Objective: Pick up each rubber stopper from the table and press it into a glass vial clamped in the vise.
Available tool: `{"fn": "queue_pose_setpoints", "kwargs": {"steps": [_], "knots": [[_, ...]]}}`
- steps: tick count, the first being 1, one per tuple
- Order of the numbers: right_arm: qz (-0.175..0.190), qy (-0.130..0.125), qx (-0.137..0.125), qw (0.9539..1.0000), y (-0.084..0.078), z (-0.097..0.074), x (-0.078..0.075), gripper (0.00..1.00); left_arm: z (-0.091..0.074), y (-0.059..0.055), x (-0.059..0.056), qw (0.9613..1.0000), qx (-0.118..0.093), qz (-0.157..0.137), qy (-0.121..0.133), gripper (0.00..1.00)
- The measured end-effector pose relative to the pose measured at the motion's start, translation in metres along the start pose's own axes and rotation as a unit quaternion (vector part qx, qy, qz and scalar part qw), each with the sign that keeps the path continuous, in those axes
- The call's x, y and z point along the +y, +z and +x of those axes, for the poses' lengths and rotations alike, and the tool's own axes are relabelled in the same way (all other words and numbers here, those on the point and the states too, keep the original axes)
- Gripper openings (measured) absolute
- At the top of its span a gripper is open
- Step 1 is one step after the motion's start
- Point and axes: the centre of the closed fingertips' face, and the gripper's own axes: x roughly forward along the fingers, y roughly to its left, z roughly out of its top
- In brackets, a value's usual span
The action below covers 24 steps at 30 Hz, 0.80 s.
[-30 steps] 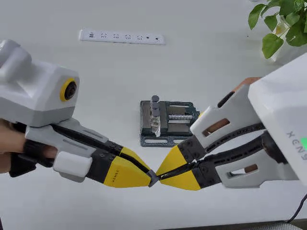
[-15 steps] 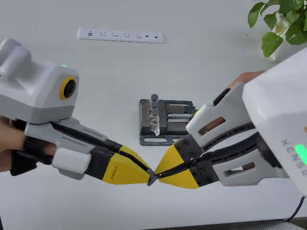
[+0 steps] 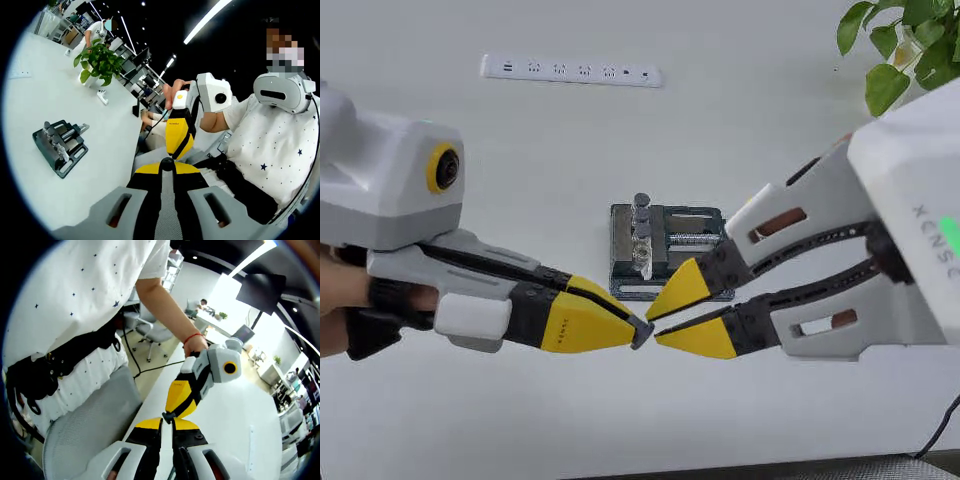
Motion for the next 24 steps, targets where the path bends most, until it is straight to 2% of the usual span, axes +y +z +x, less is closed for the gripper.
{"fn": "queue_pose_setpoints", "kwargs": {"steps": [1, 3, 4, 5, 6, 7, 9, 10, 11, 12, 14, 15, 17, 18, 19, 20, 21, 23, 24], "knots": [[0.019, -0.011, -0.01, 0.9997, -0.001, -0.002, -0.004, 0.04, -0.001, 0.001, 0.002, 0.9999, -0.002, 0.01, 0.009, 0.04], [0.068, -0.026, -0.033, 0.9968, -0.003, -0.005, -0.01, 0.08, -0.002, 0.011, 0.007, 0.9981, -0.027, 0.043, 0.035, 0.04], [0.083, -0.034, -0.042, 0.9951, -0.004, -0.007, -0.014, 0.09, -0.003, 0.013, 0.008, 0.9967, -0.033, 0.059, 0.045, 0.04], [0.106, -0.051, -0.057, 0.9914, -0.005, -0.009, -0.02, 0.1, -0.003, 0.016, 0.009, 0.9949, -0.041, 0.073, 0.056, 0.04], [0.128, -0.057, -0.069, 0.9877, -0.005, -0.01, -0.023, 0.1, -0.003, 0.022, 0.01, 0.9919, -0.057, 0.09, 0.068, 0.04], [0.158, -0.064, -0.089, 0.9814, -0.005, -0.012, -0.026, 0.11, -0.003, 0.027, 0.012, 0.9868, -0.068, 0.121, 0.084, 0.04], [0.192, -0.076, -0.112, 0.972, -0.006, -0.016, -0.032, 0.12, -0.002, 0.027, 0.012, 0.9828, -0.063, 0.141, 0.101, 0.04], [0.212, -0.082, -0.127, 0.9656, -0.006, -0.018, -0.035, 0.12, -0.001, 0.033, 0.013, 0.9758, -0.076, 0.168, 0.117, 0.04], [0.229, -0.088, -0.134, 0.96, -0.008, -0.02, -0.037, 0.12, 0.0, 0.033, 0.012, 0.9724, -0.075, 0.184, 0.122, 0.04], [0.251, -0.097, -0.147, 0.9518, -0.01, -0.022, -0.041, 0.12, 0.001, 0.034, 0.012, 0.9686, -0.073, 0.197, 0.133, 0.04], [0.277, -0.098, -0.165, 0.9416, -0.01, -0.024, -0.043, 0.13, 0.002, 0.041, 0.011, 0.9622, -0.09, 0.213, 0.144, 0.04], [0.293, -0.103, -0.179, 0.9336, -0.011, -0.026, -0.046, 0.13, 0.002, 0.043, 0.01, 0.9597, -0.097, 0.218, 0.149, 0.04], [0.321, -0.1, -0.201, 0.92, -0.011, -0.03, -0.048, 0.14, 0.002, 0.047, 0.006, 0.9557, -0.106, 0.227, 0.154, 0.04], [0.324, -0.104, -0.21, 0.9164, -0.011, -0.031, -0.05, 0.13, 0.002, 0.05, 0.004, 0.9549, -0.114, 0.227, 0.153, 0.04], [0.332, -0.104, -0.222, 0.9108, -0.01, -0.033, -0.051, 0.13, 0.002, 0.053, 0.002, 0.9542, -0.121, 0.226, 0.154, 0.04], [0.347, -0.099, -0.238, 0.9016, -0.008, -0.035, -0.051, 0.13, 0.001, 0.058, -0.001, 0.9513, -0.132, 0.231, 0.155, 0.04], [0.356, -0.096, -0.248, 0.8959, -0.006, -0.035, -0.051, 0.13, 0.001, 0.061, -0.004, 0.949, -0.14, 0.236, 0.155, 0.04], [0.363, -0.088, -0.273, 0.8868, 0.001, -0.038, -0.052, 0.14, 0.002, 0.067, -0.009, 0.9486, -0.155, 0.231, 0.151, 0.04], [0.373, -0.078, -0.292, 0.8773, 0.008, -0.04, -0.051, 0.14, 0.002, 0.07, -0.012, 0.9472, -0.164, 0.232, 0.148, 0.04]]}}
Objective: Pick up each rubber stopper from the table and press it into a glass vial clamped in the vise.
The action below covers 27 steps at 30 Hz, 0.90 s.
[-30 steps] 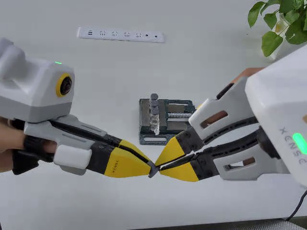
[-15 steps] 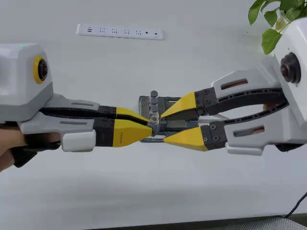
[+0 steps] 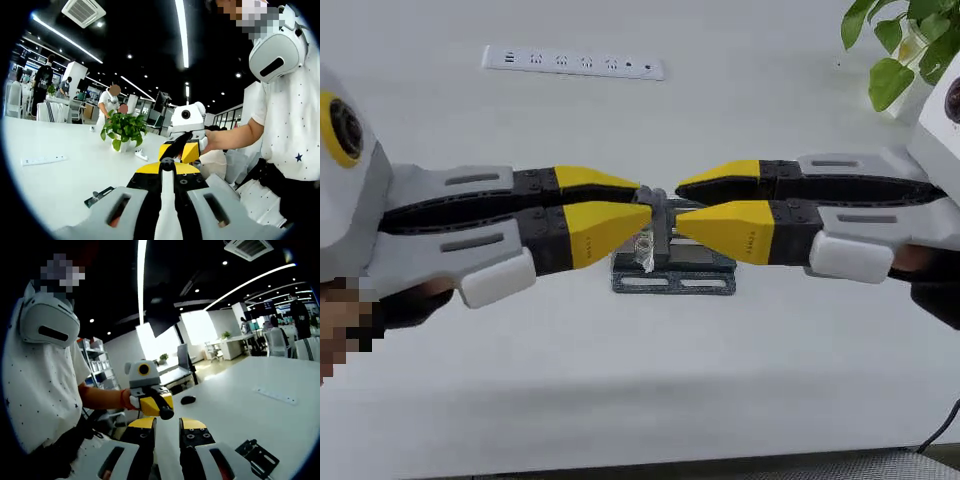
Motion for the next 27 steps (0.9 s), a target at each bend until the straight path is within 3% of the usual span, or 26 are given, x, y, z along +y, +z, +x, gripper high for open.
{"fn": "queue_pose_setpoints", "kwargs": {"steps": [3, 13, 27], "knots": [[0.015, 0.011, -0.026, 0.9995, 0.009, 0.001, 0.004, 0.16, 0.002, 0.004, -0.001, 0.9999, -0.01, -0.003, 0.0, 0.04], [0.029, 0.028, -0.044, 0.9982, 0.017, 0.005, 0.009, 0.12, 0.003, 0.017, -0.005, 0.999, -0.041, -0.014, -0.009, 0.04], [0.033, 0.042, -0.063, 0.9966, 0.025, 0.006, 0.016, 0.08, -0.001, 0.025, -0.01, 0.9974, -0.061, -0.029, -0.023, 0.04]]}}
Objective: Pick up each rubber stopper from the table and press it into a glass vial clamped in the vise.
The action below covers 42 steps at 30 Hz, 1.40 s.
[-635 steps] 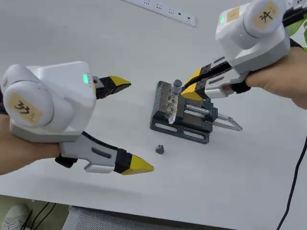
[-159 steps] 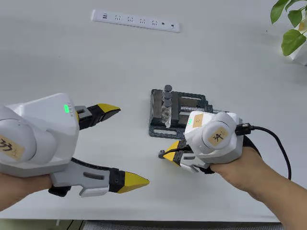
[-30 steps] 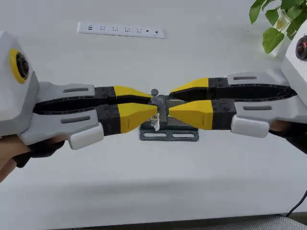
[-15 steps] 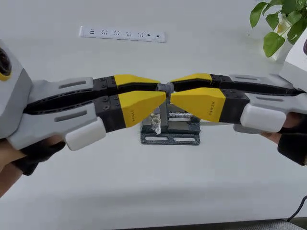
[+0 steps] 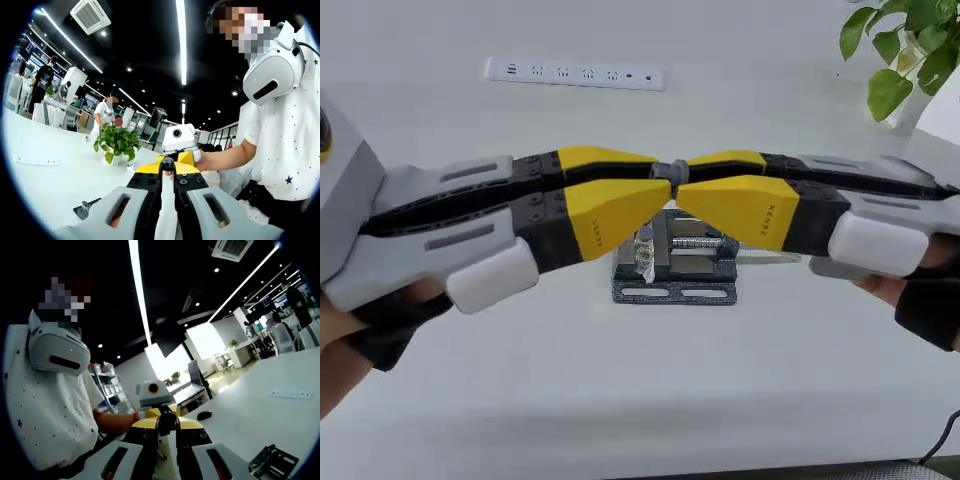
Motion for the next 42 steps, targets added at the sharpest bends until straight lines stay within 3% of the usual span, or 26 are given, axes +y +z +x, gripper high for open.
{"fn": "queue_pose_setpoints", "kwargs": {"steps": [12, 28, 42], "knots": [[-0.001, 0.015, -0.015, 0.9998, 0.008, 0.001, 0.007, 0.07, -0.004, 0.008, -0.005, 0.9993, -0.026, -0.024, -0.013, 0.04], [-0.045, 0.018, 0.001, 0.9988, 0.009, 0.002, 0.012, 0.05, -0.006, 0.009, -0.01, 0.9983, -0.035, -0.036, -0.028, 0.04], [-0.055, 0.037, -0.015, 0.9977, 0.016, 0.0, 0.018, 0.07, -0.004, 0.017, -0.02, 0.9971, -0.043, -0.038, -0.05, 0.04]]}}
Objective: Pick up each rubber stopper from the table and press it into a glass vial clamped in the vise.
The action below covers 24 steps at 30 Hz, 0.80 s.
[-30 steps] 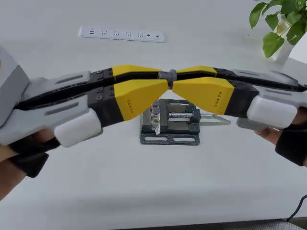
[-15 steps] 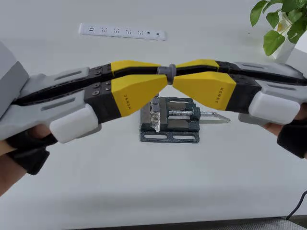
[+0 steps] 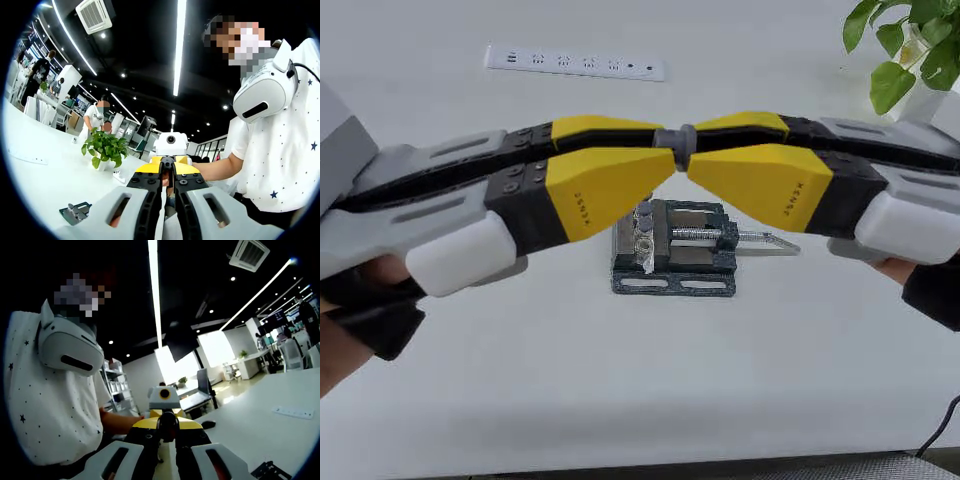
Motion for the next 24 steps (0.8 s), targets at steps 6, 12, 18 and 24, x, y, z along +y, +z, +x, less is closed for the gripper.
{"fn": "queue_pose_setpoints", "kwargs": {"steps": [6, 12, 18, 24], "knots": [[-0.008, 0.012, -0.013, 0.9998, 0.004, 0.0009, 0.0071, 0.07, 0.0019, 0.0044, -0.006, 0.9998, -0.011, -0.008, -0.011, 0.04], [-0.005, 0.013, -0.017, 0.9997, 0.0056, 0.002, 0.0085, 0.06, 0.0023, 0.0066, -0.0069, 0.9998, -0.013, -0.006, -0.014, 0.04], [-0.011, 0.004, -0.006, 0.9999, 0.0045, 0.0038, 0.005, 0.05, 0.0014, 0.0058, -0.0036, 0.9999, -0.008, -0.003, -0.009, 0.04], [-0.009, -0.004, 0.006, 0.9999, 0.0023, 0.0045, 0.0009, 0.05, 0.0012, 0.004, 0.0003, 1.0, 0.003, 0.006, -0.004, 0.04]]}}
